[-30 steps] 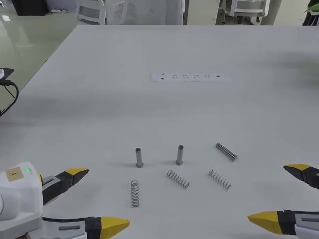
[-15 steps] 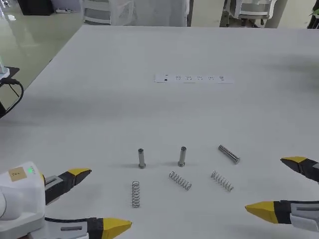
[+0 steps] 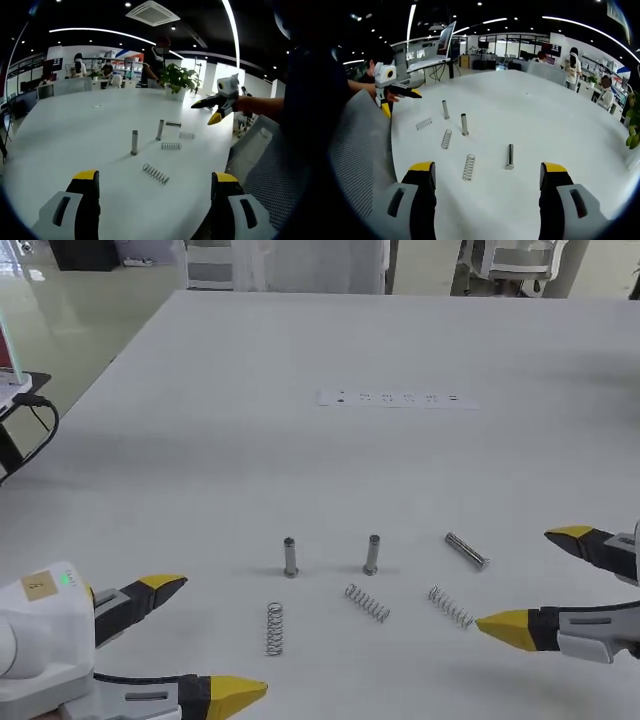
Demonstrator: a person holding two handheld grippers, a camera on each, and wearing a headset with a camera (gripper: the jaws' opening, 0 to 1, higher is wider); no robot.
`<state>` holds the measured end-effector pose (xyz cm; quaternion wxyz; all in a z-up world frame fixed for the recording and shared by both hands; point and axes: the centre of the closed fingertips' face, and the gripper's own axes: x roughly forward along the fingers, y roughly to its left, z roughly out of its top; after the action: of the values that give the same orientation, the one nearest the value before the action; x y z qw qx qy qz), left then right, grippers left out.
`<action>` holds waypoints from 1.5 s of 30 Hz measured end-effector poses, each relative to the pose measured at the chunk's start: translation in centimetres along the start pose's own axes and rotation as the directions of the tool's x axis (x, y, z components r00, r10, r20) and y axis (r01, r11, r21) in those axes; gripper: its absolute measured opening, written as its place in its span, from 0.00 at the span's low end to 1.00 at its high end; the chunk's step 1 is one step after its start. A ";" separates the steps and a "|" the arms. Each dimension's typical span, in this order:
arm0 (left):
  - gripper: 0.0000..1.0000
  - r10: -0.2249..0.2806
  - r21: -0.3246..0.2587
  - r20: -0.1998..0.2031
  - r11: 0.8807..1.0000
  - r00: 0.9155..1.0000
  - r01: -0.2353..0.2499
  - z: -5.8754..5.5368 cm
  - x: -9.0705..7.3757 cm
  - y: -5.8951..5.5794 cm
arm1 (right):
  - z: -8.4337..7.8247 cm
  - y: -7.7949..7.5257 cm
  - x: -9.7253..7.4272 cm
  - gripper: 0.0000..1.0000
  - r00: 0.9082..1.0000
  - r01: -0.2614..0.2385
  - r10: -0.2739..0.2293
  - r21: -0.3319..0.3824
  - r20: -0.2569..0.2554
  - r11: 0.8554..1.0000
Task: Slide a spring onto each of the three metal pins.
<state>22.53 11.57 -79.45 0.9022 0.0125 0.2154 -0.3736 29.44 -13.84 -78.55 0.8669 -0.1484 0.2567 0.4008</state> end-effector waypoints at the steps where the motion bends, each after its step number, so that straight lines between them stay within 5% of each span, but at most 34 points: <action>1: 0.89 0.001 -0.001 0.002 1.000 1.000 -0.001 0.0 0.0 0.0 | 0.1 -0.1 0.0 0.85 1.000 0.001 -0.001 -0.001 0.002 1.000; 32: 0.87 0.002 0.004 -0.003 1.000 1.000 -0.002 0.0 0.1 0.0 | 2.4 -3.1 4.3 0.72 0.997 0.000 -0.004 -0.058 -0.071 0.998; 45: 0.85 0.008 0.004 0.001 1.000 1.000 -0.008 0.2 -0.1 0.1 | 1.5 -3.8 5.9 0.58 0.989 0.010 -0.015 -0.033 -0.150 0.999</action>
<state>22.64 11.67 -79.26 0.9036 0.0151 0.2144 -0.3705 36.12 -11.93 -80.49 0.8451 -0.1939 0.3136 0.3870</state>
